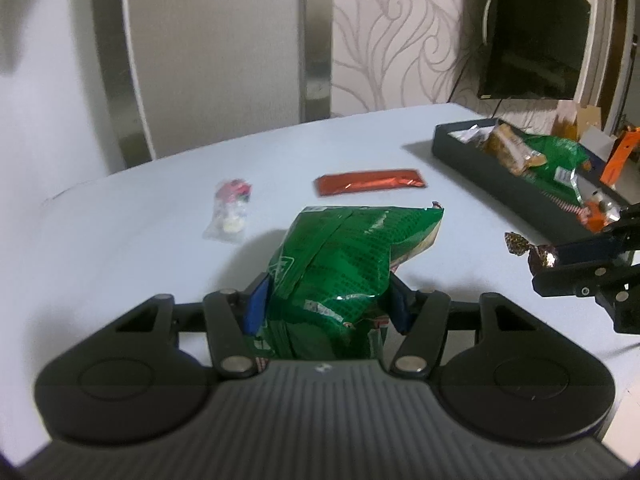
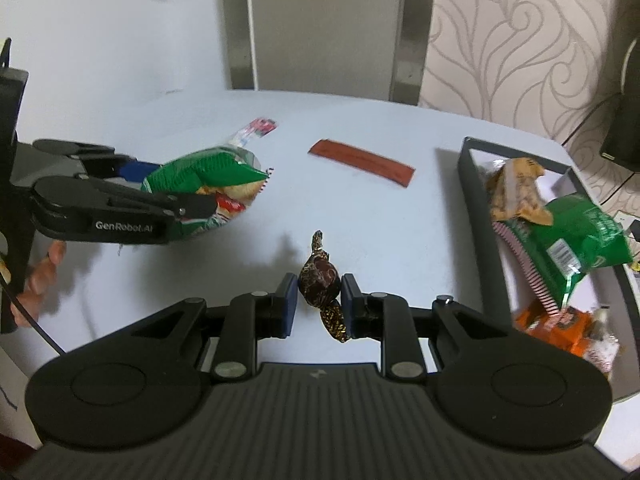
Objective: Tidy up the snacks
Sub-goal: 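Lift the green bag with the left tool while the right tool carries the chocolate toward the box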
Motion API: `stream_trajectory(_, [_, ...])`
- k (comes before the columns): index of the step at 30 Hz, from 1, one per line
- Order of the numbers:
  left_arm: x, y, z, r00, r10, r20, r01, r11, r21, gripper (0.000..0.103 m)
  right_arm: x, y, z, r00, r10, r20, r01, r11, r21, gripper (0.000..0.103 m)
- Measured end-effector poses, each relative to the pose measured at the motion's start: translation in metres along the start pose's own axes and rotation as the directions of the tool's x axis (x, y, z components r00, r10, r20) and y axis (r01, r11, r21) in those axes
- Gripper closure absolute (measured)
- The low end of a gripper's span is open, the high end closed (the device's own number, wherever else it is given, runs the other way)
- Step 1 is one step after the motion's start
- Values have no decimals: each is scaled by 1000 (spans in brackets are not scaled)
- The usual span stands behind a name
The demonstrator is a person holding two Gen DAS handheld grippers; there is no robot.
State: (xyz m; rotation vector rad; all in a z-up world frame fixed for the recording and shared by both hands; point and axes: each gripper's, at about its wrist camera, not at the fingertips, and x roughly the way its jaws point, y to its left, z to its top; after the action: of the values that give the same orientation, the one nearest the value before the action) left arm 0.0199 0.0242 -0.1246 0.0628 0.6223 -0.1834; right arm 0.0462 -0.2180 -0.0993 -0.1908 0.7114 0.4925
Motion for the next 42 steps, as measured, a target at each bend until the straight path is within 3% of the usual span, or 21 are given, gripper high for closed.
stream_trajectory(16, [19, -87, 72, 982, -161, 99, 152, 984, 95, 42, -54, -60, -1, 987, -142, 73, 134, 986, 101, 76])
stream_trajectory(25, [42, -142, 98, 966, -235, 109, 216, 963, 165, 42, -65, -105, -17, 971, -235, 36, 225, 959, 170, 76])
stream_trajectory(42, [81, -185, 123, 962, -253, 102, 227, 950, 215, 42, -32, -125, -27, 974, -223, -39, 225, 968, 112, 76])
